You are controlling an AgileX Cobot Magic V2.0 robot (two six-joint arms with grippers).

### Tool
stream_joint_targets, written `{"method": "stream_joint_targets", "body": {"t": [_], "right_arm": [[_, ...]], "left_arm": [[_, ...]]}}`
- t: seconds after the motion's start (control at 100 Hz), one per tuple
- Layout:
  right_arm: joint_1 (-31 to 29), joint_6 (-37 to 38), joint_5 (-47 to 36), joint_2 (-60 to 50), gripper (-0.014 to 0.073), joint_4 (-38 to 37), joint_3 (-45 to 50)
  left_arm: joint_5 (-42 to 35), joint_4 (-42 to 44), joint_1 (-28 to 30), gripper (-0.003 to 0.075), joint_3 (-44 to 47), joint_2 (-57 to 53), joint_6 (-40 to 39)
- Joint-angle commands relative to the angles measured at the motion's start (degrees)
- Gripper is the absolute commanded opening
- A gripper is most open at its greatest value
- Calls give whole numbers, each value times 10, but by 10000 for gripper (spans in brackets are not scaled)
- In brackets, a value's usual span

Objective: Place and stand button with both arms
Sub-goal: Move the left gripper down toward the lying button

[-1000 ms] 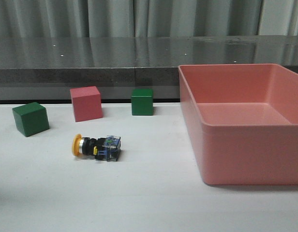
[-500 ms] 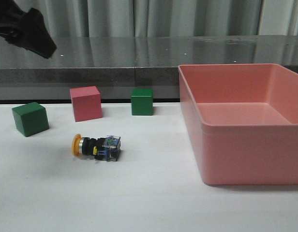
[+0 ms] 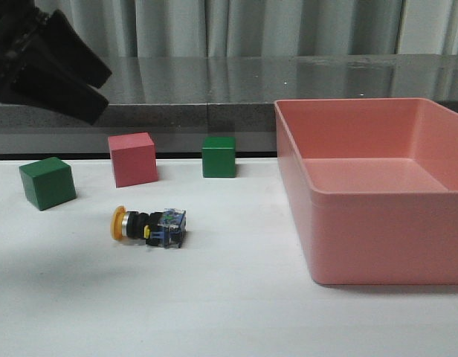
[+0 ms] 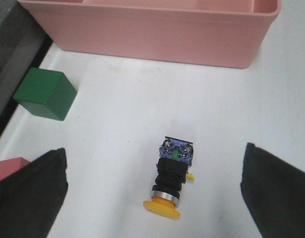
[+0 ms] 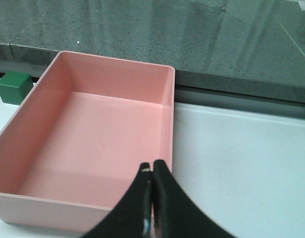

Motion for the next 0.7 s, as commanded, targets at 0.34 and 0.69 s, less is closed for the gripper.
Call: {"method": "stream_joint_targets", "body": {"t": [0.34, 0.69], "right_arm": [[-1, -1, -38, 3, -76, 6, -15], [-1, -1, -39, 3, -76, 6, -15]], "left_arm": [[38, -70, 5, 670, -14, 9, 88], [66, -144, 5, 670, -9, 92, 181]]}}
